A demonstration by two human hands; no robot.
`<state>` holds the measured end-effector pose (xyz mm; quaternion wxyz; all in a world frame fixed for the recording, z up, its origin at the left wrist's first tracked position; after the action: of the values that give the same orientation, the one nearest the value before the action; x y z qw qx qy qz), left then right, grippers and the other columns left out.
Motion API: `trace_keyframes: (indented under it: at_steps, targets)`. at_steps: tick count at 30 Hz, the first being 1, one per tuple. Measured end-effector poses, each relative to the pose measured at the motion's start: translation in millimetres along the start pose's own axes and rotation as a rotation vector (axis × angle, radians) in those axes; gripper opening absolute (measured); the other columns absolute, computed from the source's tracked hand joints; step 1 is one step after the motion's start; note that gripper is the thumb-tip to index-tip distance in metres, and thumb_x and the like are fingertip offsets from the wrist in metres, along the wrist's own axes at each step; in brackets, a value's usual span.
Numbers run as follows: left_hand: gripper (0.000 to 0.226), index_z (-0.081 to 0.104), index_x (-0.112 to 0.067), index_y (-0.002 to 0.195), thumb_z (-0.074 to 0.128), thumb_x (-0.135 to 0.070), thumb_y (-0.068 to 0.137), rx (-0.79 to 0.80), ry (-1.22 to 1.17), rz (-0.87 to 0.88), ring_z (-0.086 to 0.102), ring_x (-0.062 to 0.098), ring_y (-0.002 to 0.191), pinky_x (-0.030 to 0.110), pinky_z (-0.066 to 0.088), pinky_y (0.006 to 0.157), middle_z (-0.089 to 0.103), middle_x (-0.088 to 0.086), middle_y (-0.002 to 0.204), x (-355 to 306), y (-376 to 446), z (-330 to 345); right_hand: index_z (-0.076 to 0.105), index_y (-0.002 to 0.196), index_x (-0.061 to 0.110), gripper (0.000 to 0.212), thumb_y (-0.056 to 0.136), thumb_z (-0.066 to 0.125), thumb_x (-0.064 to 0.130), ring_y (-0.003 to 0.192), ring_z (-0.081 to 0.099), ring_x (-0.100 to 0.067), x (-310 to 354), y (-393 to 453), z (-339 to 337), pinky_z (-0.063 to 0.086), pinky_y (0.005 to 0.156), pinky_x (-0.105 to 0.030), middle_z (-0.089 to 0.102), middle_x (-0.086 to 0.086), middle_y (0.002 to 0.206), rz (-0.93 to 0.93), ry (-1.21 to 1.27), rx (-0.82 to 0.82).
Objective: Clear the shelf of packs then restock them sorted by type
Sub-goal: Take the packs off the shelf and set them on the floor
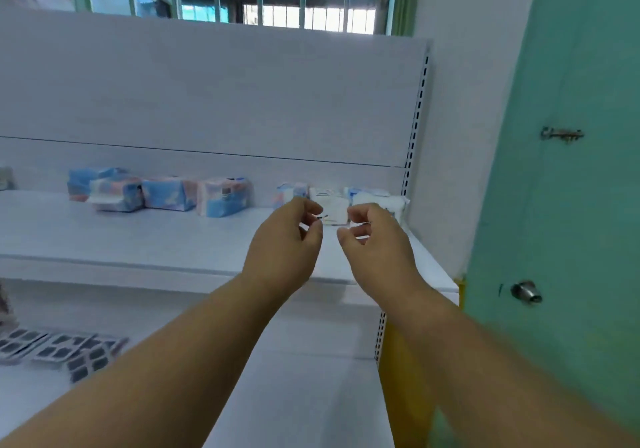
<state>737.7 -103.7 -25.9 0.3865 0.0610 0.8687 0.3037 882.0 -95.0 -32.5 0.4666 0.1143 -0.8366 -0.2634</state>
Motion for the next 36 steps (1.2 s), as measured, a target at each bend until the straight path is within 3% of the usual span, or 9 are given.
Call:
trace_keyframes:
  at_steps: [5, 9, 14, 17, 21, 26, 31, 33, 36]
  targets:
    - [0.028, 0.052, -0.028, 0.127, 0.054, -0.025, 0.099, 0.183, 0.059, 0.045, 0.059, 0.01, 0.088, 0.021, 0.048, 0.078, 0.064, -0.007, 0.113, 3.8, 73.9, 53.0, 0.056, 0.129, 0.022, 0.034, 0.095, 0.061, 0.024, 0.104, 0.058, -0.009, -30.2, 68.3, -2.0, 0.043, 0.085, -0.019, 0.056, 0.001, 0.131, 0.04, -0.237, -0.007]
    - [0.037, 0.051, -0.023, 0.133, 0.058, -0.021, 0.097, 0.23, 0.256, 0.104, 0.059, 0.017, 0.104, 0.029, 0.048, 0.09, 0.06, 0.0, 0.127, 9.1, 116.8, 85.6, 0.053, 0.135, 0.019, 0.042, 0.094, 0.061, 0.026, 0.122, 0.051, -0.022, -53.9, 112.0, 12.2, 0.045, 0.099, -0.032, 0.055, -0.002, 0.135, -0.026, -0.485, 0.041]
    - [0.063, 0.039, -0.023, 0.144, 0.066, -0.035, 0.089, 0.298, 0.706, 0.156, 0.048, 0.024, 0.122, 0.042, 0.043, 0.103, 0.052, 0.002, 0.14, 32.9, 168.3, 123.3, 0.03, 0.148, 0.014, 0.068, 0.091, 0.058, 0.036, 0.148, 0.011, -0.033, -99.1, 158.4, 24.8, 0.013, 0.119, -0.051, 0.026, -0.007, 0.158, -0.046, -0.986, 0.293]
    - [0.07, 0.035, -0.024, 0.148, 0.067, -0.04, 0.088, 0.334, 0.962, 0.203, 0.047, 0.026, 0.124, 0.042, 0.039, 0.103, 0.054, 0.003, 0.138, 46.6, 183.9, 144.3, 0.032, 0.143, 0.015, 0.067, 0.087, 0.063, 0.037, 0.136, 0.034, -0.032, -110.6, 171.0, 26.6, 0.023, 0.112, -0.049, 0.044, -0.008, 0.145, -0.073, -0.977, 0.331]
    - [0.042, 0.06, -0.022, 0.127, 0.068, -0.031, 0.087, 0.239, 1.031, 0.275, 0.053, 0.023, 0.108, 0.037, 0.045, 0.093, 0.06, 0.002, 0.116, 45.1, 189.7, 148.9, 0.036, 0.135, 0.018, 0.061, 0.083, 0.066, 0.032, 0.12, 0.041, -0.029, -106.4, 181.8, 23.4, 0.031, 0.092, -0.04, 0.058, -0.007, 0.126, -0.194, -1.004, 0.281]
    - [0.02, 0.069, -0.019, 0.108, 0.06, -0.026, 0.092, 0.197, 0.726, 0.066, 0.058, 0.021, 0.097, 0.034, 0.05, 0.086, 0.06, 0.001, 0.102, 42.4, 186.7, 122.9, 0.04, 0.119, 0.019, 0.042, 0.085, 0.062, 0.029, 0.108, 0.045, -0.028, -104.6, 191.0, 10.6, 0.025, 0.079, -0.039, 0.063, -0.005, 0.108, -0.206, -0.886, 0.245]
    - [0.015, 0.064, -0.014, 0.09, 0.054, -0.023, 0.097, -0.125, -0.102, -0.294, 0.063, 0.021, 0.076, 0.028, 0.047, 0.058, 0.064, 0.005, 0.085, 51.6, 147.3, 72.5, 0.044, 0.103, 0.017, 0.038, 0.085, 0.068, 0.041, 0.085, 0.056, -0.023, -100.1, 175.6, -24.2, 0.045, 0.076, -0.034, 0.057, 0.002, 0.088, 0.131, -0.284, 0.063]
    - [0.014, 0.063, -0.011, 0.093, 0.054, -0.021, 0.097, -0.165, -0.516, -0.47, 0.065, 0.025, 0.083, 0.036, 0.056, 0.067, 0.066, 0.011, 0.097, 60.3, 127.3, 66.3, 0.044, 0.098, 0.015, 0.036, 0.087, 0.069, 0.037, 0.074, 0.053, -0.02, -95.8, 156.1, -28.7, 0.042, 0.066, -0.03, 0.05, 0.003, 0.08, 0.298, 0.058, -0.024]
    - [0.008, 0.058, -0.012, 0.105, 0.052, -0.011, 0.099, -0.149, -0.871, -0.568, 0.065, 0.031, 0.1, 0.046, 0.058, 0.086, 0.061, 0.014, 0.118, 61.0, 97.6, 59.5, 0.044, 0.098, 0.013, 0.031, 0.091, 0.065, 0.035, 0.065, 0.048, -0.018, -82.5, 120.6, -26.9, 0.035, 0.055, -0.026, 0.048, 0.002, 0.076, 0.464, 0.383, -0.131]
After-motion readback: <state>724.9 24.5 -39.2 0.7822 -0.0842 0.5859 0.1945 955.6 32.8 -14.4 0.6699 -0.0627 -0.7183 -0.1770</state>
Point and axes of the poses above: each hand's wrist, its own y-axis towards the middle knuckle, its own z-axis out of the palm, x = y × z, the point moved 5 cm from there along y, towards the middle knuckle
